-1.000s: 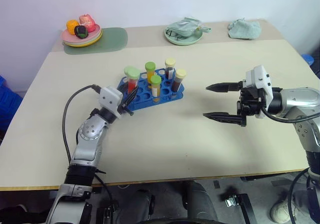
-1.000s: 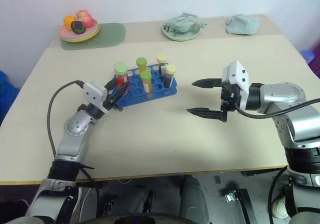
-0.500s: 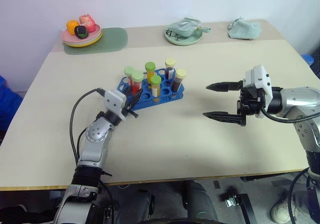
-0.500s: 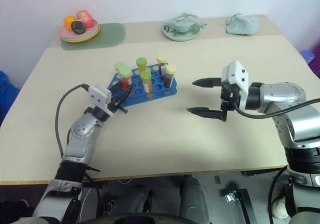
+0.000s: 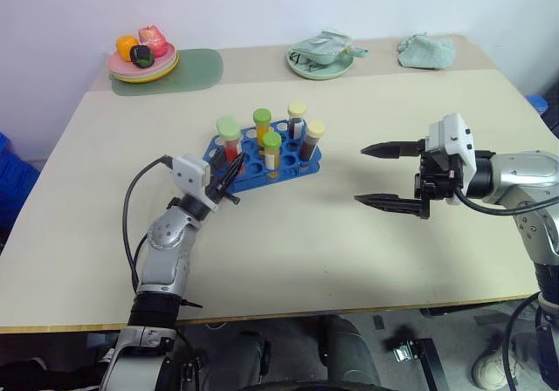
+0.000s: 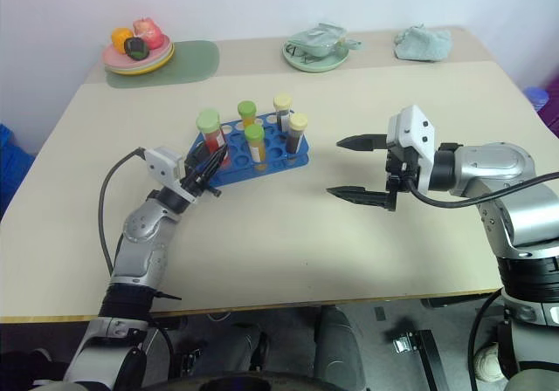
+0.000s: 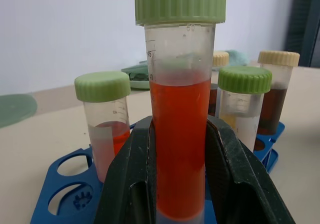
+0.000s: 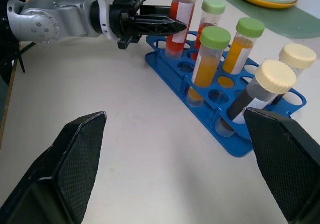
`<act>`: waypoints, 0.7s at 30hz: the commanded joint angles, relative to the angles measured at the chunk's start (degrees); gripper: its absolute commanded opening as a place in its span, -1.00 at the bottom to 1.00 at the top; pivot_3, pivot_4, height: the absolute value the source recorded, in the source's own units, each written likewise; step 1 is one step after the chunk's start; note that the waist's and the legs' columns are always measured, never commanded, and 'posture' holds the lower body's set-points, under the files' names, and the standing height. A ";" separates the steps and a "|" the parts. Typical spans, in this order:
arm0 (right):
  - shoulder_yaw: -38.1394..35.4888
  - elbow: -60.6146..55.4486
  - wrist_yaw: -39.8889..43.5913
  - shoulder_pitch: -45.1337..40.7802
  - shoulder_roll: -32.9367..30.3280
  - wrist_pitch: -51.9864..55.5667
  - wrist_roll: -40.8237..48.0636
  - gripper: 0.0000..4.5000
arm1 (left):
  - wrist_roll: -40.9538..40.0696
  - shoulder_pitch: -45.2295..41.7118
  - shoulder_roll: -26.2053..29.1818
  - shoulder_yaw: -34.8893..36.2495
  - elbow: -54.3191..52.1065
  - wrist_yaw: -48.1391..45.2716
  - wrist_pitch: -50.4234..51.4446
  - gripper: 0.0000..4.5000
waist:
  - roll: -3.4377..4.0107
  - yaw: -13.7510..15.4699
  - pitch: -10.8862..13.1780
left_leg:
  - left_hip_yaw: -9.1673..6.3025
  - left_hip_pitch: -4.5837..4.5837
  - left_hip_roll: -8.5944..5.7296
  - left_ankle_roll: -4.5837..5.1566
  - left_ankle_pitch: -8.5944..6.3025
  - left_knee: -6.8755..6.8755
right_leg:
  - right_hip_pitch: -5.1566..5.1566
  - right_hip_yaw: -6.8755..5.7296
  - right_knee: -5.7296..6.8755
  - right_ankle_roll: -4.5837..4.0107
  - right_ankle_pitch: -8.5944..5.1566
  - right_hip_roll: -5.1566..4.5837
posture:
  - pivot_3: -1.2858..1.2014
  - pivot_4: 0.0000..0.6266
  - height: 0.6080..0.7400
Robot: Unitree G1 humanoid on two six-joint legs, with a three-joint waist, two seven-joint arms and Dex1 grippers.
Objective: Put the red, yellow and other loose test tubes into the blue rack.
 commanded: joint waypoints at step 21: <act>-0.32 1.67 0.83 -2.18 0.43 -3.29 -1.20 1.00 | -0.67 3.39 2.19 2.20 -3.92 -1.00 -0.98 0.98 | 0.00 0.05 0.00 | 0.00 -0.02 0.01 0.00 0.00 -0.01 | -0.02 0.00 -0.01 0.00 0.00 0.01 | 0.03 -0.52 1.00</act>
